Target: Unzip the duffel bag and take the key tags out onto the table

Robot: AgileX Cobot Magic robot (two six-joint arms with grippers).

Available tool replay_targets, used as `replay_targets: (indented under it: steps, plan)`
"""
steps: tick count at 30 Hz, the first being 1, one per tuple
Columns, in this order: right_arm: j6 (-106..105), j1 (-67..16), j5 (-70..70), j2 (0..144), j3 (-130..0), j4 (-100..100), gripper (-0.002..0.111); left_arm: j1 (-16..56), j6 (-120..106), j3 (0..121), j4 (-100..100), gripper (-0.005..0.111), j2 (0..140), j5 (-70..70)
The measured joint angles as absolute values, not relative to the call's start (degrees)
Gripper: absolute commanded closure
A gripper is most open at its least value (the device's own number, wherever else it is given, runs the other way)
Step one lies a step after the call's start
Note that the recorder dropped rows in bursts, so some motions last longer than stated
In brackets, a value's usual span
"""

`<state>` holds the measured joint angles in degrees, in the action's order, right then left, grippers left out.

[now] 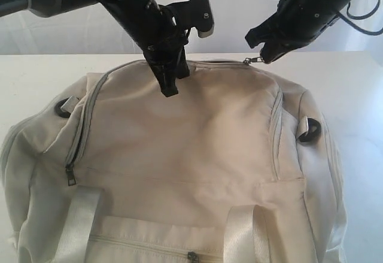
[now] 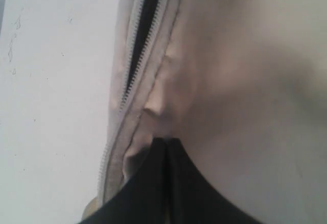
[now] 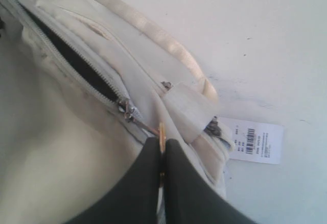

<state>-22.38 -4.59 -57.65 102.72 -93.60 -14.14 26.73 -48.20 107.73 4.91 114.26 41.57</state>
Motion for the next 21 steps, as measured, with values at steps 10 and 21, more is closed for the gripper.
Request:
replay_targets:
  steps: [10,21]
  plan:
    - [-21.5,-4.59,-58.31,99.9,-93.21,-13.1,0.108,26.73,-47.37,107.73,4.91,0.104,114.0,42.29]
    - [-21.4,-4.59,-58.0,99.86,-92.73,-12.98,0.108,27.39,-44.22,107.73,5.03,0.044,111.96,37.87]
